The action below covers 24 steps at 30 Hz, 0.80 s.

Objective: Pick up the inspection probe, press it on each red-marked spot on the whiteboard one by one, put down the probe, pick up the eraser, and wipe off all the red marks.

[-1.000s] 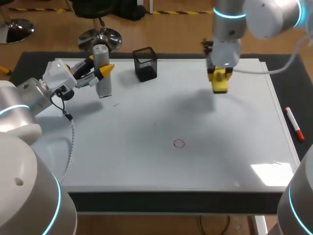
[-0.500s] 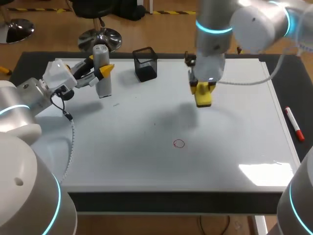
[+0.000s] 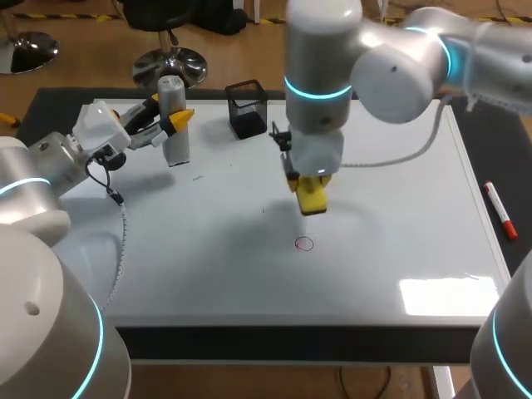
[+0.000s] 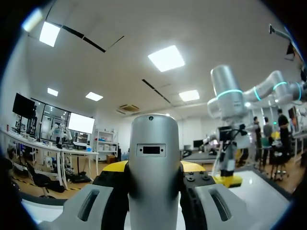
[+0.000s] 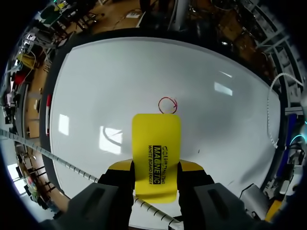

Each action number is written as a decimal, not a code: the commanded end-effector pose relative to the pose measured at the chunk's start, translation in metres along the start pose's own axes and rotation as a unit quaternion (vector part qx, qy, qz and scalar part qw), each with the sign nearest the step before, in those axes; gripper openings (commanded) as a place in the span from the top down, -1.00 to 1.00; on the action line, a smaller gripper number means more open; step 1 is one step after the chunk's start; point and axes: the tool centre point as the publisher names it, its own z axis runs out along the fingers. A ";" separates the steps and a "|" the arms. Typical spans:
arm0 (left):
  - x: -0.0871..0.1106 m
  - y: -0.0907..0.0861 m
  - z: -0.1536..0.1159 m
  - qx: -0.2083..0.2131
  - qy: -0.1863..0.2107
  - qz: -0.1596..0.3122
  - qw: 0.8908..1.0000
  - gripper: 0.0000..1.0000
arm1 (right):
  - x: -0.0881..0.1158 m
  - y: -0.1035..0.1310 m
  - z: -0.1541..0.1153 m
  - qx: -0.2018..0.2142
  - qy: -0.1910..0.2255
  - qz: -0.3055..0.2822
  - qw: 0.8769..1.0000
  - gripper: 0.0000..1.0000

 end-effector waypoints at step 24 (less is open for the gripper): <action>0.000 -0.001 0.001 0.000 0.000 0.000 1.000 1.00 | -0.045 0.061 0.036 -0.029 -0.037 -0.018 0.999 1.00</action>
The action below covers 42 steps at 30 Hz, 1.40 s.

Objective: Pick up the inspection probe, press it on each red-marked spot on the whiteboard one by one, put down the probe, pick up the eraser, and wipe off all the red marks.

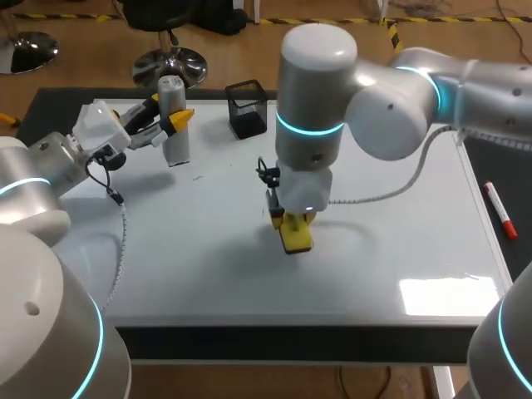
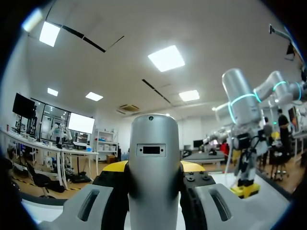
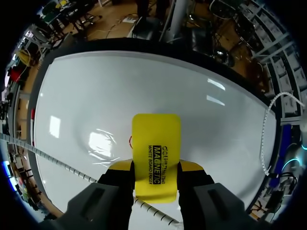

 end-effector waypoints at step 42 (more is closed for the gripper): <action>0.000 -0.001 0.001 0.000 0.000 0.000 1.000 1.00 | 0.033 0.010 0.059 -0.031 0.021 0.035 0.999 1.00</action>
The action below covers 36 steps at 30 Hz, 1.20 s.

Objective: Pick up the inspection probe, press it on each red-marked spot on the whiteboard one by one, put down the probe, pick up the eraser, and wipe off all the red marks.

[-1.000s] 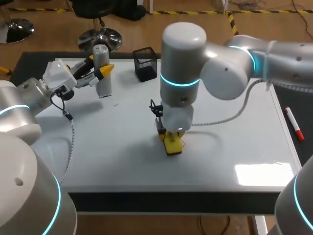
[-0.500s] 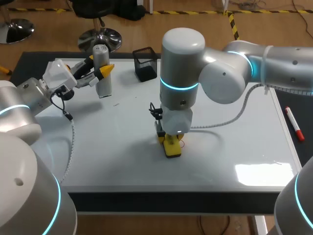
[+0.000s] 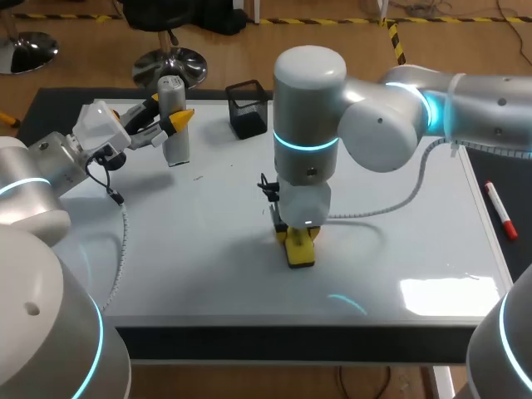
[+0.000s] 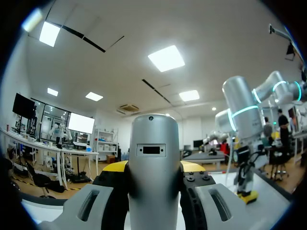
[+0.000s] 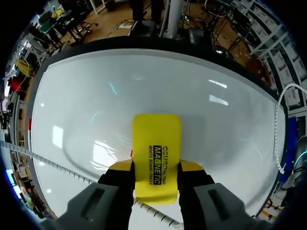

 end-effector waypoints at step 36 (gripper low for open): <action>0.000 -0.001 0.001 0.000 0.000 0.000 1.000 1.00 | 0.058 -0.011 -0.025 0.017 0.002 0.020 1.000 1.00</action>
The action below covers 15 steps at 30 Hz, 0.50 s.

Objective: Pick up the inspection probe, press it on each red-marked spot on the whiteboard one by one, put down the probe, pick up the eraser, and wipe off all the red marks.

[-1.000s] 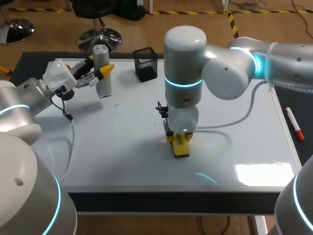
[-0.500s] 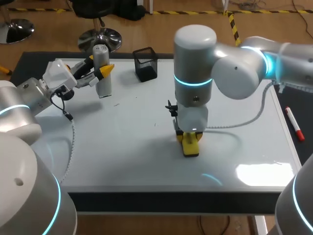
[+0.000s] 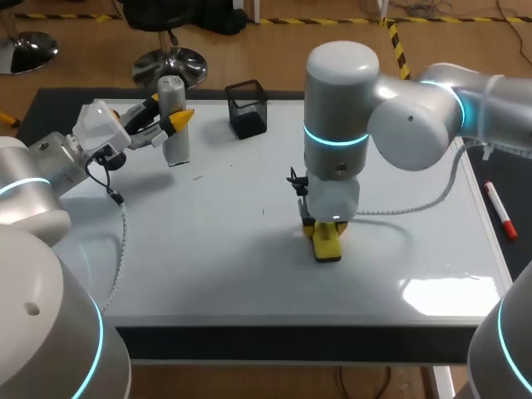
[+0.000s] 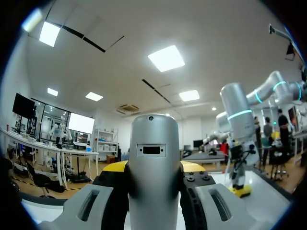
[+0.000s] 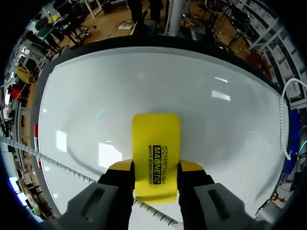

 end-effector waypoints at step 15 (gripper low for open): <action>0.000 -0.001 0.001 0.000 0.000 0.000 1.000 1.00 | 0.038 -0.073 -0.042 0.027 0.025 -0.005 0.999 1.00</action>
